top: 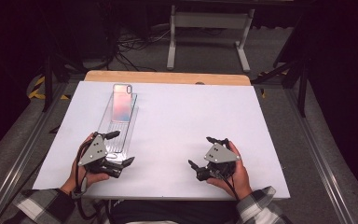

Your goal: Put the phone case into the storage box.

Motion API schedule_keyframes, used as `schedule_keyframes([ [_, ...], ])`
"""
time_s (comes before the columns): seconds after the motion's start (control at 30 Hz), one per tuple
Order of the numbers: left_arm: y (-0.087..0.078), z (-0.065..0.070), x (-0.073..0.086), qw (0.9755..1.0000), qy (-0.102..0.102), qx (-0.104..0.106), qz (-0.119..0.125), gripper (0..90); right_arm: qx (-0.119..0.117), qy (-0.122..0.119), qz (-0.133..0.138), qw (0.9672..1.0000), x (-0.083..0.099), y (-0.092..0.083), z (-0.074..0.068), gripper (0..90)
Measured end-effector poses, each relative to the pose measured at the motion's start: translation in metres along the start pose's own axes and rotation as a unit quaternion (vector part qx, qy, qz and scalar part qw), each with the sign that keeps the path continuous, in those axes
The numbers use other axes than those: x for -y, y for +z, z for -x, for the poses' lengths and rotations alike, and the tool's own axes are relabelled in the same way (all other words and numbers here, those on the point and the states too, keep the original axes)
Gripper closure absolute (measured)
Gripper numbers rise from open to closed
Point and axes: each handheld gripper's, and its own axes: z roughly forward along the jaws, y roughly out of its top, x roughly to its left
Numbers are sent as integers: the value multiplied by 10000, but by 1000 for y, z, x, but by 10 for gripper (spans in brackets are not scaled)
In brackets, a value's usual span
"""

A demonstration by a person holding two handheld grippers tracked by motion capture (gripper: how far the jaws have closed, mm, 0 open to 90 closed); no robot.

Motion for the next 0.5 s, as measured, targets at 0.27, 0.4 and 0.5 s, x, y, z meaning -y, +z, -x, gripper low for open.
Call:
schedule_keyframes([
  [0.27,0,0,1,10000,-47,26,-54,34,13,-13,-15,10000,0,0,0,48],
  [0.4,0,0,1,10000,18,37,-80,34,8,-28,-32,10000,0,0,0,48],
  [0.5,0,0,1,10000,9,18,-63,34,10,-17,-12,10000,0,0,1,48],
])
